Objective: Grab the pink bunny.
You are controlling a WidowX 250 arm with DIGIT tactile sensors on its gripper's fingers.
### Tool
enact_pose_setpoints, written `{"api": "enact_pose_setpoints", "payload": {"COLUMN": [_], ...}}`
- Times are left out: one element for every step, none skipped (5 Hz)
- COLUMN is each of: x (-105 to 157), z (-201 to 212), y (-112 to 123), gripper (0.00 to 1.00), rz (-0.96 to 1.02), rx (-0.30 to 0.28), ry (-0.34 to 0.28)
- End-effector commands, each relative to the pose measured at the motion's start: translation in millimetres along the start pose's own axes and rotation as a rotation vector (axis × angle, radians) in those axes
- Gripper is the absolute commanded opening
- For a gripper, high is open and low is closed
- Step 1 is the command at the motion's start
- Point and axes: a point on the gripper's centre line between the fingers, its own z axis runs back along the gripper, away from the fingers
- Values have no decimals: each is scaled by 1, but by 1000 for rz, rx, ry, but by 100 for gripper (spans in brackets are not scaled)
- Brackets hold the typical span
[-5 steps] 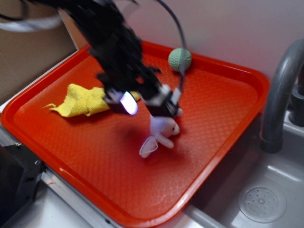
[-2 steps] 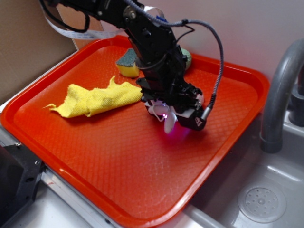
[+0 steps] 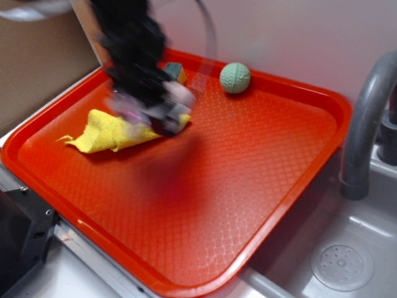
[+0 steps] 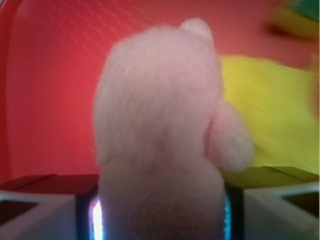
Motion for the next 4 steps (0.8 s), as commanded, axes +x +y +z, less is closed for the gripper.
{"api": "enact_pose_setpoints", "payload": {"x": [-33,-25,-15,-14], "z": [118,135,132,125], "y": [24,22,24,23], "gripper": [0,0,0,0], "rz": [-161,-129,-95,-80], "rx": [115,105,123,149], "ry": [-185,-189,-188,-182]}}
